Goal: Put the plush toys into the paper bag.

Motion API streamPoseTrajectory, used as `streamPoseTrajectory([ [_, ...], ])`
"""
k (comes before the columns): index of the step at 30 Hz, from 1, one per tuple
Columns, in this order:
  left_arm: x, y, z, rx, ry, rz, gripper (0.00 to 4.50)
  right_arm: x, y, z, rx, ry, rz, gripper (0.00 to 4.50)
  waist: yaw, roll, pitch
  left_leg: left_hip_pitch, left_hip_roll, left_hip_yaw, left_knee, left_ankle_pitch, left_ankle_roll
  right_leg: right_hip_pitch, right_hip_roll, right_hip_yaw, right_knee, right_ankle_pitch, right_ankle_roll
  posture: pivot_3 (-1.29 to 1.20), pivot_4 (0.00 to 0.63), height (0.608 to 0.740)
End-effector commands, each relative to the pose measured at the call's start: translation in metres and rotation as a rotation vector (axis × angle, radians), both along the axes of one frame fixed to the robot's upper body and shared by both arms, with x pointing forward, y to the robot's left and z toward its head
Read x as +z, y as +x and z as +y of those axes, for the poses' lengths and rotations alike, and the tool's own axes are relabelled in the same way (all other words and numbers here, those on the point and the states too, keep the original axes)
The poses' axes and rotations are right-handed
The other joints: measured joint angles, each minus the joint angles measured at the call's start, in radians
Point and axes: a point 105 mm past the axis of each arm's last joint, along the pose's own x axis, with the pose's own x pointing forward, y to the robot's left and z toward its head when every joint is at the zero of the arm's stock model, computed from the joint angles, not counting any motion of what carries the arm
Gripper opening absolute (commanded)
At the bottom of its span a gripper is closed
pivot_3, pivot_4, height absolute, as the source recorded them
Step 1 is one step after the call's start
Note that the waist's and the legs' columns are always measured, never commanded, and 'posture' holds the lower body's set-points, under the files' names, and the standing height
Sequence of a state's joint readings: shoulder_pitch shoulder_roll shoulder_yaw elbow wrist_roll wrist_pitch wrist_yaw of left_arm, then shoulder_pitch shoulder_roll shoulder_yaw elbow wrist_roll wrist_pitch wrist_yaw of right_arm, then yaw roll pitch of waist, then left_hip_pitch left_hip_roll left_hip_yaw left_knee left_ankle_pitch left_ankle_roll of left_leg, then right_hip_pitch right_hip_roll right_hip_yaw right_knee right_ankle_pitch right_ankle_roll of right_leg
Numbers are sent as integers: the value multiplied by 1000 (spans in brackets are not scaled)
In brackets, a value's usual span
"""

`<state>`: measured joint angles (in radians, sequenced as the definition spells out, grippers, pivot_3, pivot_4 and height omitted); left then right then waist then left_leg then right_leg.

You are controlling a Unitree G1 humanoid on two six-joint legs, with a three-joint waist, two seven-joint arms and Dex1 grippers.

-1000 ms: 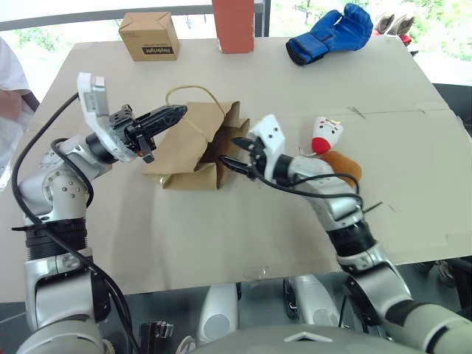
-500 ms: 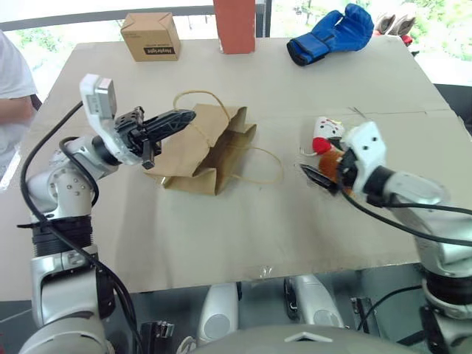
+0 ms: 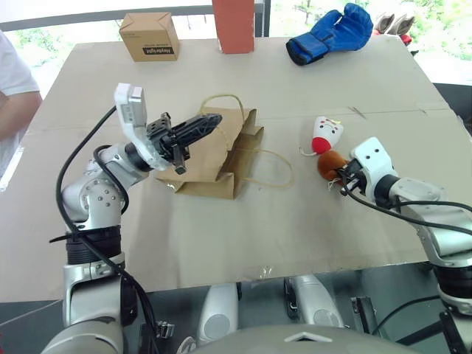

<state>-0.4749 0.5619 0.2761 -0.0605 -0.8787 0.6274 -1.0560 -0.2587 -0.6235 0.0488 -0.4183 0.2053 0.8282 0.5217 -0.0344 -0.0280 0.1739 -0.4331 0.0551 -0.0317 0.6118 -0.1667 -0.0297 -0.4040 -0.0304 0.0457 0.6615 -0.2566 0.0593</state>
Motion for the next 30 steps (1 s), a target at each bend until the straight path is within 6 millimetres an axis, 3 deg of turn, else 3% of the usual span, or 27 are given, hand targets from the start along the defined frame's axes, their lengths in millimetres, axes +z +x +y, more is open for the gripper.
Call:
streamPoseTrajectory([
  [1,17,-11,1,-16,-41,-53,0,62,-18,22,217,123,-193,33,0,1,1,0,0,0,0,0,0,0,0,0,0,0,0,0,150,740],
  [5,21,-13,0,-37,-46,-55,0,78,-19,65,407,108,-254,33,-10,1,1,1,1,0,0,0,0,0,1,0,1,0,1,0,150,740],
  [11,25,-11,-7,-56,-32,-66,0,76,10,108,524,53,-282,33,-2,1,1,0,0,-1,0,0,0,0,1,0,0,0,-1,0,150,740],
  [16,23,-11,-18,-72,-25,-74,0,65,14,146,682,-21,-268,33,-2,1,1,0,0,-1,0,0,0,0,1,0,0,3,-3,0,150,740],
  [21,20,-14,-24,-67,-17,-80,0,72,14,150,733,-17,-272,33,-1,1,1,-1,0,-2,0,0,0,0,1,-1,0,3,-3,0,150,740],
  [23,17,-16,-24,-56,-14,-77,0,75,25,134,667,-27,-267,33,-2,1,1,0,0,-2,0,0,0,0,1,0,0,3,-3,0,150,740],
  [26,15,-18,-22,-39,-26,-70,0,76,21,123,676,-8,-247,33,2,1,1,0,0,-2,0,0,0,0,1,0,1,3,-3,0,150,740],
  [30,11,-19,-30,-60,-37,-62,0,65,6,152,788,-9,-222,33,-7,1,1,1,0,-2,0,0,0,0,1,0,1,3,-3,0,150,740],
])
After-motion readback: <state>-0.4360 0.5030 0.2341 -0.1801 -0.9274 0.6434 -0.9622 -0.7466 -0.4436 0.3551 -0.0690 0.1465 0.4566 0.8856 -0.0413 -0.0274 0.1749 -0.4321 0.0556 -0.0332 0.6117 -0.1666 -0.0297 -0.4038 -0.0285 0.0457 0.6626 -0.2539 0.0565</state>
